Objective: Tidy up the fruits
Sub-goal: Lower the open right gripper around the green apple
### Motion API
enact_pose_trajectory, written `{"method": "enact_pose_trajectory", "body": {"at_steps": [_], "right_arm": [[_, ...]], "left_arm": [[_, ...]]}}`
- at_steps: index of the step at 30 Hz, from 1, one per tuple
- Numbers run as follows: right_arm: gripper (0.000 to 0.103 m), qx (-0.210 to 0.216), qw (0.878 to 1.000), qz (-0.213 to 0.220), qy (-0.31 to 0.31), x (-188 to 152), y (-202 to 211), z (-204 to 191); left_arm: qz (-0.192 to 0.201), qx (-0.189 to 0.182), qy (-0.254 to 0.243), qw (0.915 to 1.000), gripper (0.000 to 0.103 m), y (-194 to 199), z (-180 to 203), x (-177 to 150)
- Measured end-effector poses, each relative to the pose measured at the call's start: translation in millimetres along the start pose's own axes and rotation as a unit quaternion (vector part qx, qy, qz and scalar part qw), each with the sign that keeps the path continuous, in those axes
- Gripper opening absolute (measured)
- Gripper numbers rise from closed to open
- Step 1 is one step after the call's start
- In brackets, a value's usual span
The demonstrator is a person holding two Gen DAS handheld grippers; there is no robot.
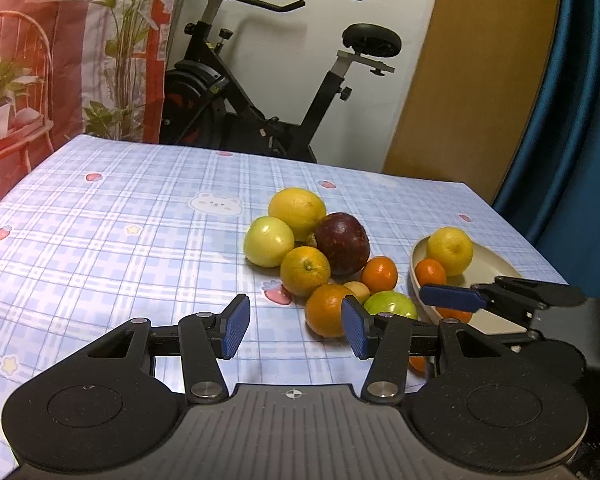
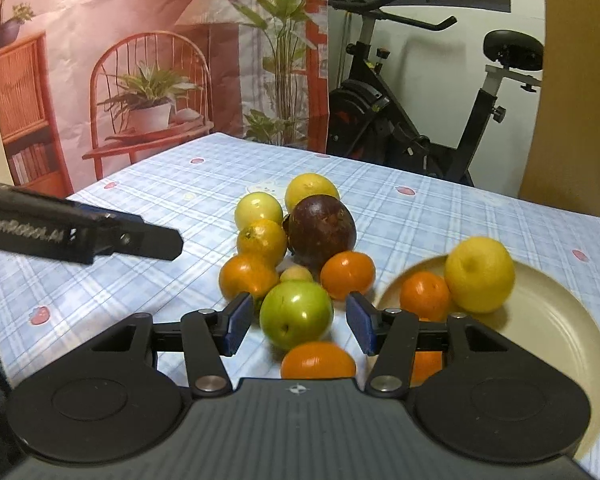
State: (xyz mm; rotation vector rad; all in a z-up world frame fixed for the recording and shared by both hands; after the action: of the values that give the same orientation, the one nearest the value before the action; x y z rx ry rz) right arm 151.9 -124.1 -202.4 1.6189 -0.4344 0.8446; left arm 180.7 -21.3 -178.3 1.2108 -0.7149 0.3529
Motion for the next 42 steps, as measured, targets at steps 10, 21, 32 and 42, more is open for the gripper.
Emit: {"method": "enact_pose_trajectory", "body": {"at_steps": [10,21,32,42], "right_arm": [[0.055,0.012,0.999,-0.034,-0.016,-0.9,-23.6,3.0],[0.049,0.015,1.0,-0.022,-0.009,-8.1,-22.6,0.4],[0.049,0.017,0.999,0.0,0.027,-15.3,-11.0,-13.5],[0.049,0.018,0.999,0.009,0.032,-15.5,-6.6,-15.7]], "left_arm": [[-0.015,-0.004,0.007,0.9998,0.053,-12.3,-3.9,-5.2],[-0.031,-0.002,0.006,0.9995,0.053,-20.9,-2.4,-10.1],[-0.04,-0.003,0.002,0.9992,0.053,-24.4,1.6,-12.7],[-0.044,-0.006,0.0,0.999,0.053,-25.6,3.4,-13.8]]}}
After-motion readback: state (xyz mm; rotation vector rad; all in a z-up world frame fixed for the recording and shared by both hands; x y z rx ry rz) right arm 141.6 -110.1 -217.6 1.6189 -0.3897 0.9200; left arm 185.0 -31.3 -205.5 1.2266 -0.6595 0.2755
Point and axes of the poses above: each gripper's, at about its wrist camera, not at the fingertips, and y roughly against the way its jaws point, z to its right, x to its top, the point moved 5 cm from there along -y, roughly the way its jaws point, and after that the axes turned 12 degrees about -z, right-handed, at the moved point
